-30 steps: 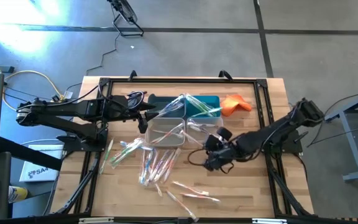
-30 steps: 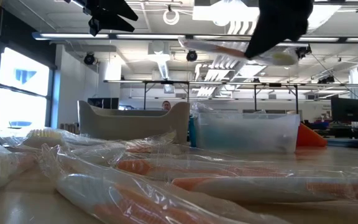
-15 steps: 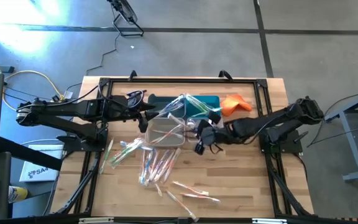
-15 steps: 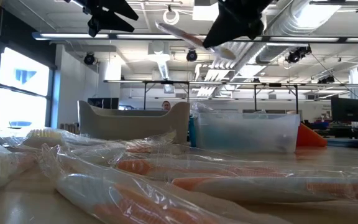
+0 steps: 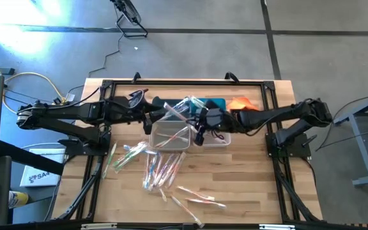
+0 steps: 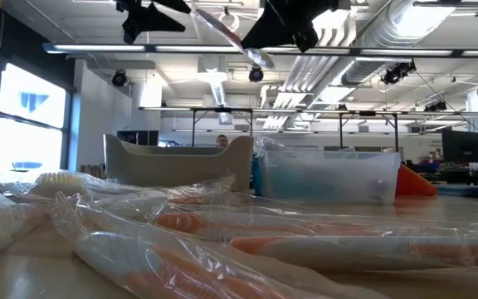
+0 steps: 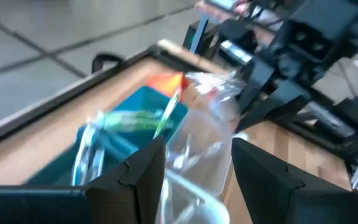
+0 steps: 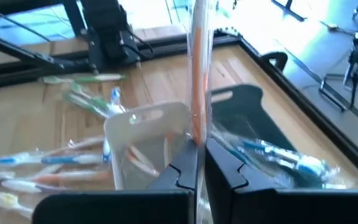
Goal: Pick & Place Toothbrushes
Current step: Put the orange toothbrush into the gray bin
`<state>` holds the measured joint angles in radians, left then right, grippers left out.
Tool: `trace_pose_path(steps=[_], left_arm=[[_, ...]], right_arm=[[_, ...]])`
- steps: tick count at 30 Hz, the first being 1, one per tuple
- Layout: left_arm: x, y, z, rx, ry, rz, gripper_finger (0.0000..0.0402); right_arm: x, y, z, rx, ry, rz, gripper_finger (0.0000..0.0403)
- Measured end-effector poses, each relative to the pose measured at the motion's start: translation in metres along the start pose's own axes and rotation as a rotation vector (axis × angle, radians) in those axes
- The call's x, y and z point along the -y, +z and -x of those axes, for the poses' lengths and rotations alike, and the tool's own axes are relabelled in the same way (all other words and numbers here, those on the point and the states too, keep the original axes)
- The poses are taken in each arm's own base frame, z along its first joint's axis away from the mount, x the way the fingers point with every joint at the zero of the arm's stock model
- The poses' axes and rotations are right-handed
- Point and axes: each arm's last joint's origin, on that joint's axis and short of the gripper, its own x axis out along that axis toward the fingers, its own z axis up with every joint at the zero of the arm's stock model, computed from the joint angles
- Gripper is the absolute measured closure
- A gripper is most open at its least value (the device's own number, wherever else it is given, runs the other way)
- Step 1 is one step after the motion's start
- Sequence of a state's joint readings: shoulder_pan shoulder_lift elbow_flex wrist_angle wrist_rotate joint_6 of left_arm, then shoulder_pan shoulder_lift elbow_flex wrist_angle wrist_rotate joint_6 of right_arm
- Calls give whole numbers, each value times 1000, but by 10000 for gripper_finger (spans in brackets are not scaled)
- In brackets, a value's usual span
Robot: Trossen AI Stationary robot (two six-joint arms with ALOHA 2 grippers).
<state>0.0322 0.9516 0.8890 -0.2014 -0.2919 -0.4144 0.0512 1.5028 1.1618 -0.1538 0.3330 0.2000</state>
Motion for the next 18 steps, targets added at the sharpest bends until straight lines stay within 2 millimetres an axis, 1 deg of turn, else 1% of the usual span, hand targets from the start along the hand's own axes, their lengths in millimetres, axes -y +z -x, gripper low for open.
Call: trace_pose_path(steps=[6, 10, 15, 18], left_arm=[[6, 10, 1, 93, -87, -82, 220], [8, 11, -2, 109, -109, -117, 220], [9, 6, -13, 80, -99, -127, 220], [12, 5, -21, 98, -114, -122, 220]], right_arm=[[11, 7, -4, 29, 64, -8, 399], [14, 12, -5, 74, 96, 6, 399], [17, 22, -5, 166, 160, 8, 399], [19, 27, -5, 206, 183, 14, 399]])
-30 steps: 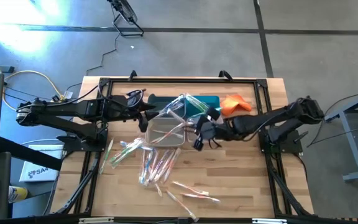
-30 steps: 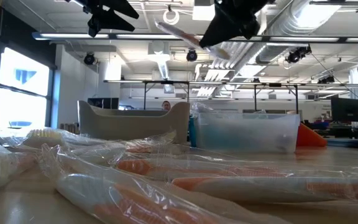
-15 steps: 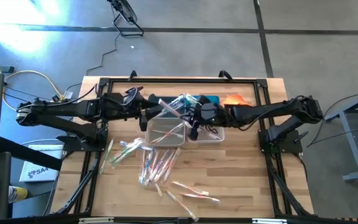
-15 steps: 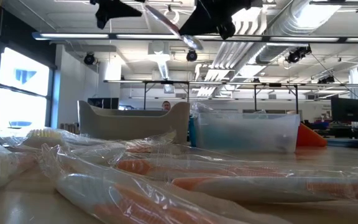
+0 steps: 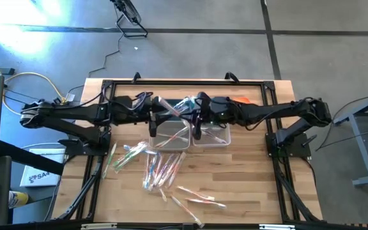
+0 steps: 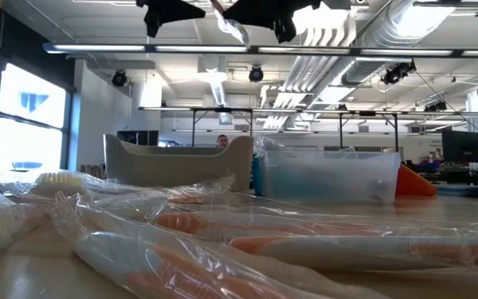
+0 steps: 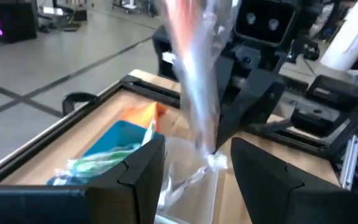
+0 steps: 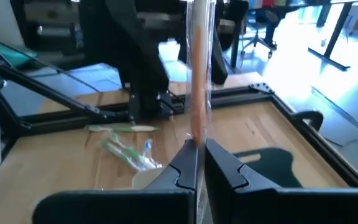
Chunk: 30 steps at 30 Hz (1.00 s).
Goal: Pick & Place Toothbrushes
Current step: Put the orange toothbrush into the gray bin
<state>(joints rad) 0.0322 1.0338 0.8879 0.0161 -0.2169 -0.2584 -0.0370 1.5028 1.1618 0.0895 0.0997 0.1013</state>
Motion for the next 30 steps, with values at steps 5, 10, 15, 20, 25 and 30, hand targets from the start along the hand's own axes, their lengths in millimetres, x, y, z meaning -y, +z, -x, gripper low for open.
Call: trace_pose_path(steps=[5, 10, 15, 20, 25, 30], left_arm=[[3, 2, -9, 52, -37, -37, 220], [4, 6, -8, 88, -44, -59, 220], [5, 11, -6, 133, -52, -68, 220], [5, 10, -7, 130, -51, -68, 231], [5, 10, -7, 130, -48, -68, 274], [5, 10, -7, 130, -47, -68, 317]], right_arm=[[6, 1, 0, 4, -7, -3, 399], [7, 0, -1, -5, 21, -4, 399], [7, 0, -1, -6, 28, -4, 399], [7, 0, -1, -7, 29, -4, 399], [7, 0, -1, -7, 25, 18, 399], [7, 0, -1, -6, 26, 19, 399]])
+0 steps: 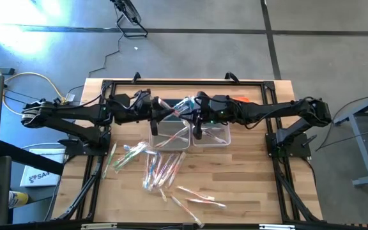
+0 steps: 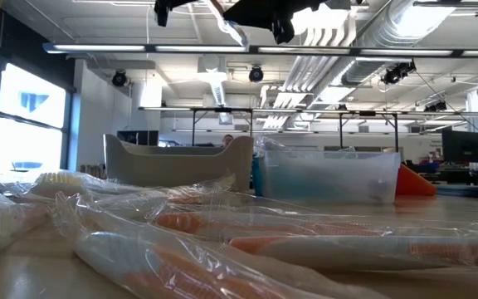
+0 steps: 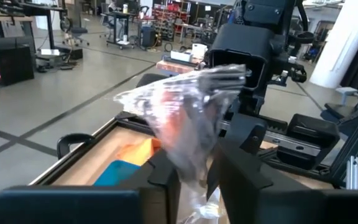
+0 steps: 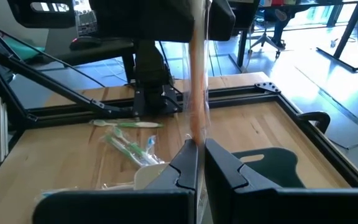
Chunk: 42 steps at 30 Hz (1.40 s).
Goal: Pick & Place Toothbrushes
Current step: Put the orange toothbrush into the gray bin
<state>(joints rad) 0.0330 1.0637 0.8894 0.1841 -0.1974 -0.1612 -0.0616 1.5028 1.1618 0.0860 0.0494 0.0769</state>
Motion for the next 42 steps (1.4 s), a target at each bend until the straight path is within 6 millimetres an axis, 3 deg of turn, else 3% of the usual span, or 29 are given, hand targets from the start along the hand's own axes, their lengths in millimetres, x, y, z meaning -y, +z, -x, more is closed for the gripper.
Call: trace_pose_path(steps=[11, 32, 36, 42], left_arm=[[0, -2, 0, -23, -2, -1, 380], [0, -6, 0, -65, -23, 16, 382], [0, -6, 0, -65, -23, 16, 382], [0, -8, 0, -82, -20, 19, 382]], right_arm=[[0, -1, 0, -6, 5, -1, 399], [0, -1, 0, -5, 13, -6, 394], [0, -1, 0, -6, 6, -8, 362], [2, 1, 12, -68, 71, -109, 267]])
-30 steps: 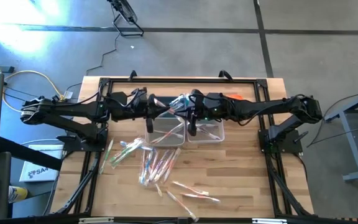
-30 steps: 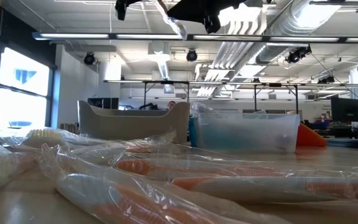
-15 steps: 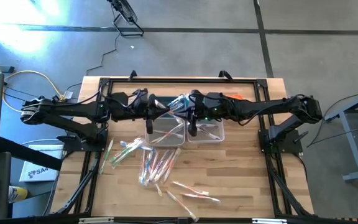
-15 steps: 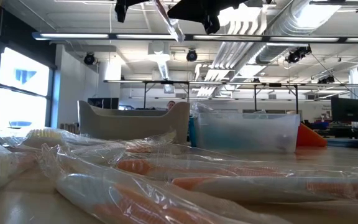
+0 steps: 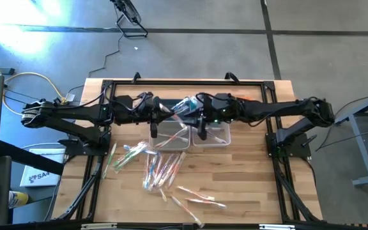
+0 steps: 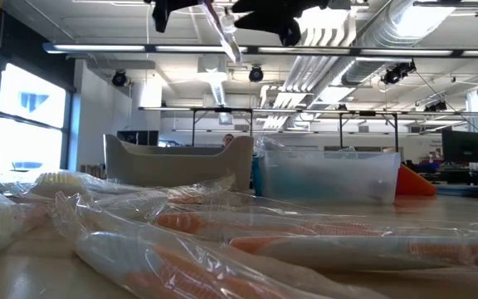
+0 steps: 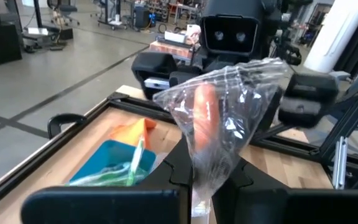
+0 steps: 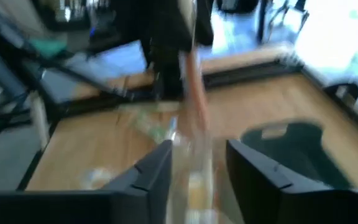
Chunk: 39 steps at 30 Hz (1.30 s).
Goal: Pick & Place Toothbrushes
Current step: Put the orange toothbrush into the gray bin
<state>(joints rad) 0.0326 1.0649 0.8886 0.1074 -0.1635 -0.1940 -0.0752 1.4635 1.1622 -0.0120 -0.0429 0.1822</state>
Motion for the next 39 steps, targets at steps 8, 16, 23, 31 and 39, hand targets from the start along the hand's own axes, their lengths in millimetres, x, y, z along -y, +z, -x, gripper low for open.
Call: trace_pose_path(steps=[8, 16, 23, 31, 39], left_arm=[[-1, -6, 1, -100, 25, 76, 382], [0, 1, -2, -272, 83, 77, 382], [0, -4, -6, -447, 142, 80, 382], [1, -23, -33, -601, 217, 156, 382], [0, -47, -55, -714, 254, 151, 382]], right_arm=[[6, 11, 47, -60, -55, -44, 211], [9, 24, 83, 2, -127, -33, 224], [13, 25, 87, 3, -147, -21, 230], [15, 23, 87, -23, -172, -23, 230], [16, 21, 87, -45, -181, -24, 230]])
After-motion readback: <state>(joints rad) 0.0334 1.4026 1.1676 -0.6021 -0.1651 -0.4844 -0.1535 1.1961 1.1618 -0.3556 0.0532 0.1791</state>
